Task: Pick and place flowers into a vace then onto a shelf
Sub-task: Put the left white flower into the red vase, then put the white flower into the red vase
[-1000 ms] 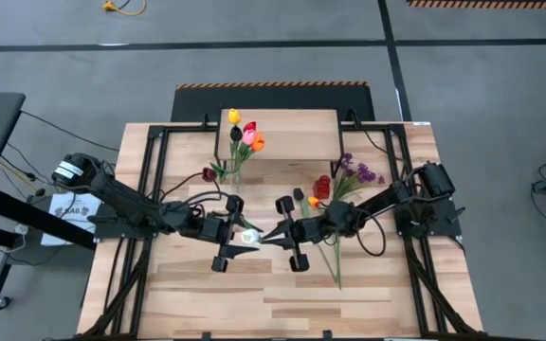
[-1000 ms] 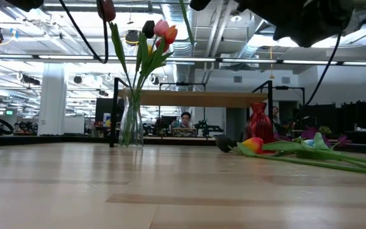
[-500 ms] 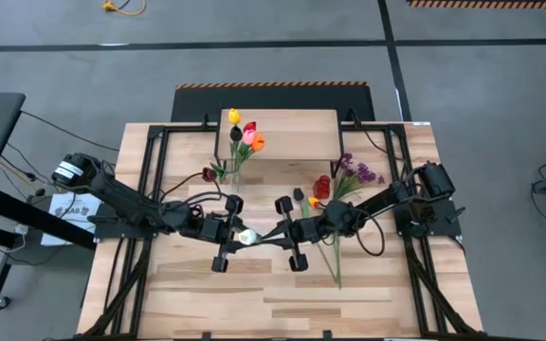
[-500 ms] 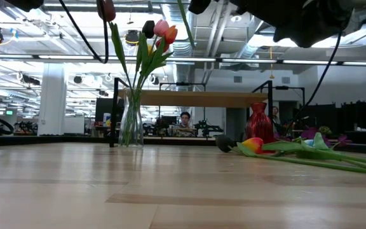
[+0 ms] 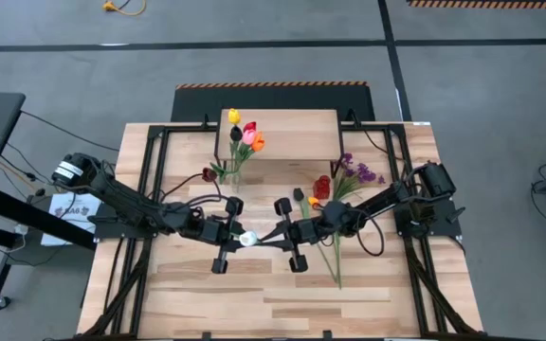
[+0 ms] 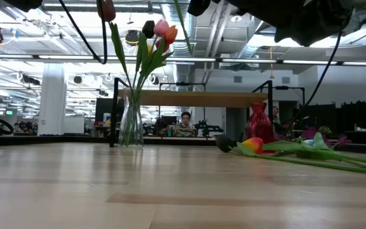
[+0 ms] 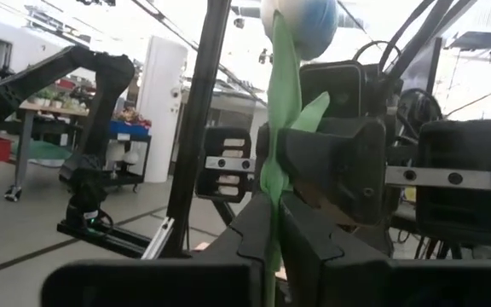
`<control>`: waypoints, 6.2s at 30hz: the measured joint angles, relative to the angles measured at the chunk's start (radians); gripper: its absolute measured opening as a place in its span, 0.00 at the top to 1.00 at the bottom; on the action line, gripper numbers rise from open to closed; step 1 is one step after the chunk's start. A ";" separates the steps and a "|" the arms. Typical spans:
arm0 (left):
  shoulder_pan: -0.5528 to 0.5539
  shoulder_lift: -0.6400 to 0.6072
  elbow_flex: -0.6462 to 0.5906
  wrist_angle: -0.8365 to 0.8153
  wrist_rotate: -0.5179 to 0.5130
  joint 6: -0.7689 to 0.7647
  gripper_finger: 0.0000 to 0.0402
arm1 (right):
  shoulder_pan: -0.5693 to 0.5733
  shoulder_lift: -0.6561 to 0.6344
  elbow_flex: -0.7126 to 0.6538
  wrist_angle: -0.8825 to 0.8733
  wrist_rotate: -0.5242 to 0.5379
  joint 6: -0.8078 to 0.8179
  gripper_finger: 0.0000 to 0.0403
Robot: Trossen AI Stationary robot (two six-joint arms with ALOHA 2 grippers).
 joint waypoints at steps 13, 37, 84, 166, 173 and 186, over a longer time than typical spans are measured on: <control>0.001 -0.033 0.041 -0.141 -0.106 0.029 1.00 | 0.001 0.002 -0.002 -0.281 0.266 0.023 0.74; 0.092 -0.033 0.234 -0.547 -0.094 -0.003 1.00 | 0.044 -0.294 -0.002 -0.702 0.294 0.025 0.70; -0.075 -0.200 0.233 -0.807 -0.171 -0.058 0.67 | 0.000 -0.799 0.016 -1.306 0.316 0.059 1.00; -0.129 -0.196 0.222 -0.799 -0.245 -0.098 0.66 | -0.483 -0.925 -0.550 -0.829 0.237 0.288 0.80; -0.129 -0.196 0.222 -0.805 -0.245 -0.098 0.66 | -0.476 -0.969 -0.520 -1.008 0.236 0.305 0.66; -0.129 -0.196 0.221 -0.807 -0.245 -0.097 0.66 | -0.401 -1.037 -0.350 -1.498 0.235 0.444 0.59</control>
